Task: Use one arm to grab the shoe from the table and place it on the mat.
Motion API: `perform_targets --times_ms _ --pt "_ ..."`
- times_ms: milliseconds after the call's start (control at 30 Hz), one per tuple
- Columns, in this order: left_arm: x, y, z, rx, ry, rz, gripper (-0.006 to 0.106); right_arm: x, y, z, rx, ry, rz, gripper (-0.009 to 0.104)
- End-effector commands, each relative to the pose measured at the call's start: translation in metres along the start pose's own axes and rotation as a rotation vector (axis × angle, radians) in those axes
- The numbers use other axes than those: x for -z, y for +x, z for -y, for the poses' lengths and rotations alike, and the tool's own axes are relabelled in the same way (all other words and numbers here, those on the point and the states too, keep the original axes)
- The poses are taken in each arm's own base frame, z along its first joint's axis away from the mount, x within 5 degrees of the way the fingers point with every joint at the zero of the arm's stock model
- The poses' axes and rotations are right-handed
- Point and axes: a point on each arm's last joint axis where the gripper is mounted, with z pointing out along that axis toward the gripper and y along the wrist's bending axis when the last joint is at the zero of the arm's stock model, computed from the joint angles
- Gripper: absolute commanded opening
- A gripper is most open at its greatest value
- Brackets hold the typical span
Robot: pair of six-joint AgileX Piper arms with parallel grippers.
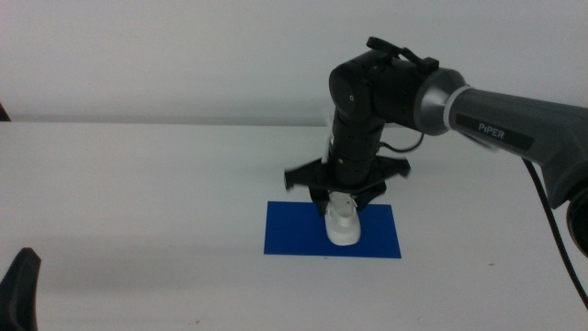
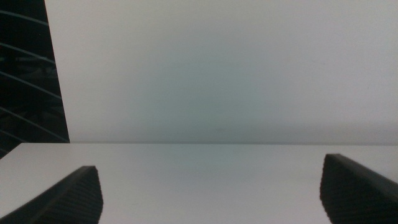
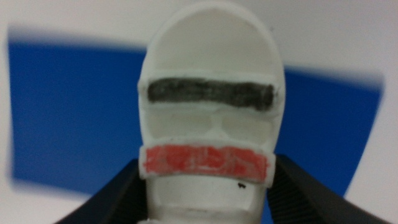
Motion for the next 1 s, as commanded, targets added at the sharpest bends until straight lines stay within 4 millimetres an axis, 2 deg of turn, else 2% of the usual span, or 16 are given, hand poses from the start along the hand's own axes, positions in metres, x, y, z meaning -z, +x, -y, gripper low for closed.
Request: perform_targets --times_ms 0,67,267,433,533,633,967 --pt "0.0013 0.0111 -0.0006 0.008 0.004 0.009 0.094 0.0037 0.0000 -0.0007 0.445 -0.002 0.003 -0.002" --pt "0.0013 0.0111 -0.0006 0.008 0.004 0.009 0.094 0.0036 -0.0016 0.0034 0.629 0.025 0.004 -0.002" --pt "0.0013 0.0111 -0.0006 0.008 0.004 0.009 0.094 0.0036 -0.0042 0.0030 0.829 0.022 0.029 -0.002" --pt "0.0013 0.0111 -0.0006 0.008 0.004 0.009 0.094 0.0036 -0.0029 0.0002 1.172 -0.007 0.031 -0.002" --pt "0.0013 0.0111 -0.0006 0.008 0.004 0.009 0.094 0.0036 -0.0029 0.0002 1.313 -0.005 0.032 -0.002" --pt "0.0013 0.0111 -0.0006 0.008 0.004 0.009 0.094 0.0036 -0.0029 0.0003 1.376 -0.012 0.034 -0.002" --pt "0.0013 0.0111 -0.0006 0.008 0.004 0.009 0.094 0.0025 -0.0026 -0.0026 1.337 -0.052 0.052 -0.002"
